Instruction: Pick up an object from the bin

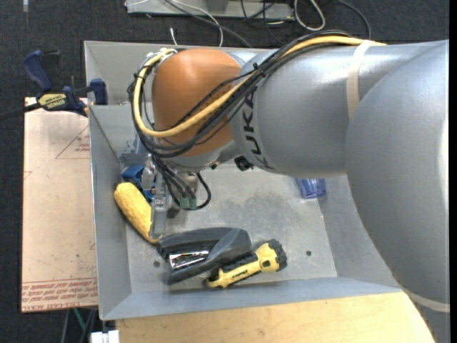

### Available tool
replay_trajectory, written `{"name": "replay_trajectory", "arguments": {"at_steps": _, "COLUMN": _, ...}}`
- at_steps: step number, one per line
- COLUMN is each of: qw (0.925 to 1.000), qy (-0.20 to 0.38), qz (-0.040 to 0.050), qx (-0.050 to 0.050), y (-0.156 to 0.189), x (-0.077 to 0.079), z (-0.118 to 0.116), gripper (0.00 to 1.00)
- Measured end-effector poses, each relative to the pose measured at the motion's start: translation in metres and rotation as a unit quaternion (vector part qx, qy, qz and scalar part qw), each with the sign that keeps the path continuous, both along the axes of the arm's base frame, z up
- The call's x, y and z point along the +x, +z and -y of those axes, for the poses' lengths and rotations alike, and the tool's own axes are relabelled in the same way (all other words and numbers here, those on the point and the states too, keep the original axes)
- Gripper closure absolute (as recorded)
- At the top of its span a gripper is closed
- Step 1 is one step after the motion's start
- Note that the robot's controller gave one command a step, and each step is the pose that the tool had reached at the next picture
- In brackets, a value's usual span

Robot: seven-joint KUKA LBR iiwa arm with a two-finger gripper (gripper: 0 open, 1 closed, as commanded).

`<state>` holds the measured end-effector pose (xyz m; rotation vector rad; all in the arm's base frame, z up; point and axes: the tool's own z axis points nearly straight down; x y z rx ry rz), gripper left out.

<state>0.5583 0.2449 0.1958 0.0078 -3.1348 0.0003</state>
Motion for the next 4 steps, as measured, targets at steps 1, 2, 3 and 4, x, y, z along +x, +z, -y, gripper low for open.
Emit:
{"name": "replay_trajectory", "arguments": {"at_steps": 1, "qw": 1.0000, "qy": -0.003, "qz": 0.0036, "qx": 0.001, "y": 0.004, "x": 0.002, "z": 0.001, "gripper": 0.00}}
{"name": "replay_trajectory", "arguments": {"at_steps": 2, "qw": 0.9911, "qy": -0.133, "qz": 0.0032, "qx": 0.001, "y": -0.119, "x": 0.010, "z": 0.002, "gripper": 0.00}}
{"name": "replay_trajectory", "arguments": {"at_steps": 3, "qw": 0.9956, "qy": -0.094, "qz": 0.0080, "qx": 0.003, "y": -0.063, "x": 0.000, "z": 0.005, "gripper": 0.00}}
{"name": "replay_trajectory", "arguments": {"at_steps": 4, "qw": 0.9907, "qy": -0.136, "qz": 0.0013, "qx": 0.001, "y": -0.129, "x": 0.006, "z": 0.003, "gripper": 0.00}}
